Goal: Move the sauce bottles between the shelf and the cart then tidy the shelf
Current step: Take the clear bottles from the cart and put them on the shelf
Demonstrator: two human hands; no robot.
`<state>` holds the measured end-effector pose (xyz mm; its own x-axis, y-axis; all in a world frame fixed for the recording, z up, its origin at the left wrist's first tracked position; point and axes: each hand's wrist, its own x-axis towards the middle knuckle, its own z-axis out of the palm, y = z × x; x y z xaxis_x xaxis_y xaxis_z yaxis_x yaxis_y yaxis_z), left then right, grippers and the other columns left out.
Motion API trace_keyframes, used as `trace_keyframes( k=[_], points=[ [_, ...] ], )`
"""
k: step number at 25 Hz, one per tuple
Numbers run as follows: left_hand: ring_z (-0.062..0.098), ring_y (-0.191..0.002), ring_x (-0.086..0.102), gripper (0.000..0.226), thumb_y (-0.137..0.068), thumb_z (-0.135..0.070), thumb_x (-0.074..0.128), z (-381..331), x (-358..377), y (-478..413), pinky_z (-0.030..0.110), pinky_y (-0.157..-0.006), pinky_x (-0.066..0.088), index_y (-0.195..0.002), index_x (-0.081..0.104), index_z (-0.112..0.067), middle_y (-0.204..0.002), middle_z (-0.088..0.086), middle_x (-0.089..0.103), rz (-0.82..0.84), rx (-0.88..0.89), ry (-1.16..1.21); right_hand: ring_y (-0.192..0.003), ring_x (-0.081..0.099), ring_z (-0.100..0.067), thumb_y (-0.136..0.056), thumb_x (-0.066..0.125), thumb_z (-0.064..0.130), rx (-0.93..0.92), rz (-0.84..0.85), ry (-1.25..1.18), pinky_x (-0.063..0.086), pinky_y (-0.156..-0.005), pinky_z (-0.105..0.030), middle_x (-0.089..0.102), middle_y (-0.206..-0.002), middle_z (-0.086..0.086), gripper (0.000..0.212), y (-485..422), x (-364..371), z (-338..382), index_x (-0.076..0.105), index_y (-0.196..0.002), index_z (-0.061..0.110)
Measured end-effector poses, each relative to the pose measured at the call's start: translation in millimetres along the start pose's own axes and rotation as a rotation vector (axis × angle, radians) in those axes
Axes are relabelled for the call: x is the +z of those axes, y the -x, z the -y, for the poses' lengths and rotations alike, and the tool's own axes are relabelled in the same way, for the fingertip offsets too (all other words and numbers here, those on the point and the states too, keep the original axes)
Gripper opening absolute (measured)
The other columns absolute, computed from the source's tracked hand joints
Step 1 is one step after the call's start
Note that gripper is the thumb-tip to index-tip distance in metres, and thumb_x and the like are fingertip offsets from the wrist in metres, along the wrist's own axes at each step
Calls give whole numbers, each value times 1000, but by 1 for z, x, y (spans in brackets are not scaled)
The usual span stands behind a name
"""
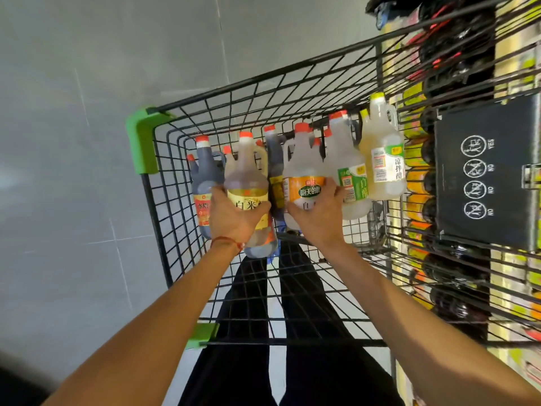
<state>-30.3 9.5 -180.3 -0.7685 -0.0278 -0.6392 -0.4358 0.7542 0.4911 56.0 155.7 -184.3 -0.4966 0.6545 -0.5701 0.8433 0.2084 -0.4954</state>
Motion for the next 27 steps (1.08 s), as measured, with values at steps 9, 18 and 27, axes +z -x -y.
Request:
trace_keyframes(
  k=[9, 18, 27],
  points=[
    [17, -90, 66, 89, -48, -46, 91, 7, -4, -11, 39, -81, 57, -119, 43, -21, -100, -7, 66, 94, -111, 111, -92, 64, -14, -57, 98, 20, 60, 184, -94, 53, -75, -25, 63, -107, 1, 86, -22, -8, 1, 45, -124, 17],
    [15, -89, 71, 82, -38, -47, 91, -24, -31, 37, 40, -79, 60, -109, 57, -23, -98, -6, 72, 111, -85, 176, -98, 65, -8, -53, 98, 3, -18, 403, -288, 57, -81, -29, 66, -109, 4, 86, 3, -65, 15, 48, -120, 21],
    [8, -86, 70, 59, -55, -13, 94, -98, -77, 119, 23, -71, 59, -104, 62, -23, -98, -5, 73, 146, 186, 310, -105, 69, -18, -49, 103, 18, -219, 321, -414, 62, -81, -31, 69, -115, 3, 92, 73, -154, 22, 54, -126, 28]
  ],
)
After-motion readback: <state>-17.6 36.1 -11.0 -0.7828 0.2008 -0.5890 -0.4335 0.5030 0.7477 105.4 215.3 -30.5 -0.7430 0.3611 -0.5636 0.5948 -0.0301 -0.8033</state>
